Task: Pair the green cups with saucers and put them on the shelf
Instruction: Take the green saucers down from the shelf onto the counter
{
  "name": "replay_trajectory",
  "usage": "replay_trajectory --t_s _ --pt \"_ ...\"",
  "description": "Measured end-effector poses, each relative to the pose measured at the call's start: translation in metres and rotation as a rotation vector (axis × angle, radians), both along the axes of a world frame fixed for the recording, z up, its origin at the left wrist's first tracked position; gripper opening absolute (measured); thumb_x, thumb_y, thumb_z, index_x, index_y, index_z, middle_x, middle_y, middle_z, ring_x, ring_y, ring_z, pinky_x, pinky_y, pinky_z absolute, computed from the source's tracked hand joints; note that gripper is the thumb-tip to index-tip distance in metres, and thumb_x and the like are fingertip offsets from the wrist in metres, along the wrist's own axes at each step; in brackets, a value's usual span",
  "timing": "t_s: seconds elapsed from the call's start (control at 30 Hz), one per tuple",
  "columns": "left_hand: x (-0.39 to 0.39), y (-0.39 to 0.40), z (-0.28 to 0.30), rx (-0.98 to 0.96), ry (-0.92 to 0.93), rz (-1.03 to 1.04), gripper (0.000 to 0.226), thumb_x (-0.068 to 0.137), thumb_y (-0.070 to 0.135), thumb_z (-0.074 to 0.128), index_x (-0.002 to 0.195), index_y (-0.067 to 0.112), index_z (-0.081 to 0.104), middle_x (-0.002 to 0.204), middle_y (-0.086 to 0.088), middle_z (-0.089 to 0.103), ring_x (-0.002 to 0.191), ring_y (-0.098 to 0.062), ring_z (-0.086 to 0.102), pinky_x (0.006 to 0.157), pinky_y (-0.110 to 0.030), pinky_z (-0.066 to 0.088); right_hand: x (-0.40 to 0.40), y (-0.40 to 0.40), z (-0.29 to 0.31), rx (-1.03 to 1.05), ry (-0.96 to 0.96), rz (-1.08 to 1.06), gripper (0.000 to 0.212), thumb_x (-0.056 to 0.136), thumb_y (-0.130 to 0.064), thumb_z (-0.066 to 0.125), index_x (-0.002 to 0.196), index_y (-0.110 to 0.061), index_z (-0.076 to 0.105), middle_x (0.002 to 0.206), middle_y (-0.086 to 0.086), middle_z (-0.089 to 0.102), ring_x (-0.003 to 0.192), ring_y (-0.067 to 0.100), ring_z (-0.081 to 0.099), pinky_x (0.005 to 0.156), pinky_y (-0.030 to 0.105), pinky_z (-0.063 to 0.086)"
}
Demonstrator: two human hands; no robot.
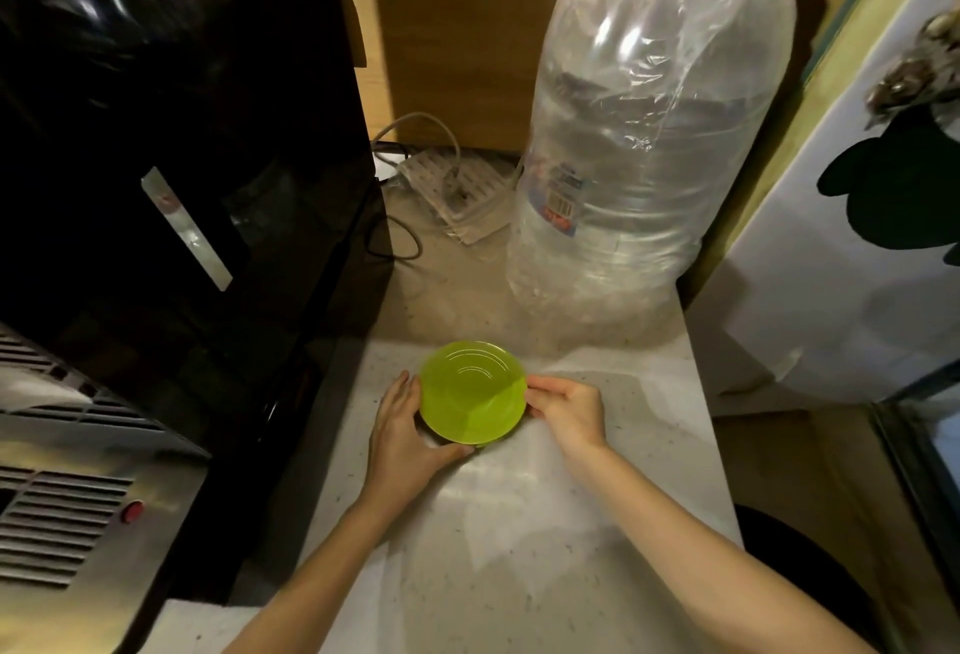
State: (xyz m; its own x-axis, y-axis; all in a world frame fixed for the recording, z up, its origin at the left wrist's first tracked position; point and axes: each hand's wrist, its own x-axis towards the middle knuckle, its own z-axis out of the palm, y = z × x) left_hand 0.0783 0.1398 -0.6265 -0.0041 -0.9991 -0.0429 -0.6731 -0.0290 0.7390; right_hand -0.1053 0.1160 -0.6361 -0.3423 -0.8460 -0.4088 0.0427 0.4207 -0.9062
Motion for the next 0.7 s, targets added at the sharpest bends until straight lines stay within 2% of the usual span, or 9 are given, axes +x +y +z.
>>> replay_trajectory --t_s 0.1,0.2,0.27,0.33,0.43,0.5,0.57,0.63,0.7 --pt "0.000 -0.001 -0.001 0.014 -0.032 -0.002 0.104 0.053 0.037 0.084 0.139 0.010 0.032 0.150 -0.010 0.032 0.140 -0.023 0.023 0.111 -0.034 0.024 -0.002 -0.001 0.002 -0.019 0.090 0.066 0.023 0.076 0.005 0.066 0.098 0.004 0.070 0.102 0.022 0.071 0.085 0.024 0.064 0.088 0.040 0.054" --pt "0.000 -0.002 0.003 0.050 -0.062 -0.012 0.104 0.050 0.036 0.085 0.136 0.010 0.034 0.145 -0.011 0.038 0.138 -0.027 0.026 0.110 -0.037 0.026 -0.008 -0.004 0.007 -0.011 0.163 0.157 0.023 0.076 0.005 0.065 0.098 0.005 0.069 0.099 0.021 0.070 0.085 0.023 0.063 0.088 0.039 0.053" --pt "0.001 -0.004 0.007 0.053 -0.098 -0.026 0.103 0.047 0.040 0.085 0.133 0.011 0.036 0.139 -0.012 0.043 0.132 -0.029 0.034 0.105 -0.038 0.032 -0.011 -0.007 0.010 0.033 0.200 0.241 0.025 0.075 0.001 0.066 0.100 0.003 0.068 0.094 0.019 0.070 0.083 0.021 0.061 0.075 0.032 0.052" --pt "0.000 -0.006 0.013 0.053 -0.118 -0.049 0.102 0.052 0.044 0.082 0.135 0.010 0.034 0.141 -0.012 0.039 0.131 -0.028 0.034 0.106 -0.039 0.032 -0.012 -0.010 0.016 0.082 0.244 0.311 0.032 0.074 -0.004 0.068 0.106 0.002 0.066 0.088 0.013 0.066 0.080 0.021 0.059 0.061 0.022 0.045" --pt "-0.008 -0.012 0.029 0.073 -0.113 -0.092 0.083 0.064 0.038 0.077 0.133 0.012 0.039 0.145 -0.010 0.035 0.132 -0.025 0.033 0.107 -0.031 0.027 -0.015 -0.010 0.030 0.120 0.292 0.375 0.040 0.076 -0.008 0.068 0.114 -0.003 0.059 0.088 0.011 0.062 0.076 0.022 0.060 0.054 0.021 0.041" --pt "-0.015 -0.018 0.043 0.141 -0.131 -0.152 0.065 0.072 0.034 0.071 0.128 0.014 0.046 0.139 -0.009 0.043 0.127 -0.024 0.041 0.102 -0.027 0.030 -0.017 -0.008 0.045 0.137 0.304 0.431 0.042 0.077 -0.008 0.065 0.118 -0.006 0.053 0.078 0.009 0.062 0.061 0.017 0.059 0.049 0.023 0.041" --pt "-0.022 -0.027 0.059 0.246 -0.182 -0.212 0.054 0.076 0.030 0.068 0.124 0.011 0.052 0.132 -0.011 0.053 0.121 -0.025 0.049 0.097 -0.029 0.037 -0.021 -0.006 0.063 0.133 0.307 0.473 0.043 0.079 -0.007 0.062 0.120 -0.005 0.049 0.066 0.002 0.058 0.048 0.008 0.056 0.045 0.021 0.039" --pt "-0.029 -0.039 0.077 0.294 -0.158 -0.239 0.044 0.076 0.025 0.068 0.116 0.008 0.060 0.119 -0.013 0.063 0.107 -0.022 0.059 0.087 -0.028 0.044 -0.026 -0.002 0.083 0.115 0.292 0.510 0.042 0.082 -0.008 0.060 0.122 -0.004 0.047 0.065 0.001 0.055 0.048 0.008 0.055 0.045 0.020 0.039" --pt "-0.039 -0.047 0.100 0.311 -0.042 -0.289 0.031 0.077 0.020 0.067 0.105 0.008 0.065 0.102 -0.015 0.068 0.080 -0.011 0.065 0.068 -0.022 0.047 -0.032 0.002 0.106 0.109 0.241 0.541 0.041 0.086 -0.011 0.059 0.123 -0.002 0.046 0.069 0.003 0.056 0.056 0.012 0.054 0.049 0.022 0.040"
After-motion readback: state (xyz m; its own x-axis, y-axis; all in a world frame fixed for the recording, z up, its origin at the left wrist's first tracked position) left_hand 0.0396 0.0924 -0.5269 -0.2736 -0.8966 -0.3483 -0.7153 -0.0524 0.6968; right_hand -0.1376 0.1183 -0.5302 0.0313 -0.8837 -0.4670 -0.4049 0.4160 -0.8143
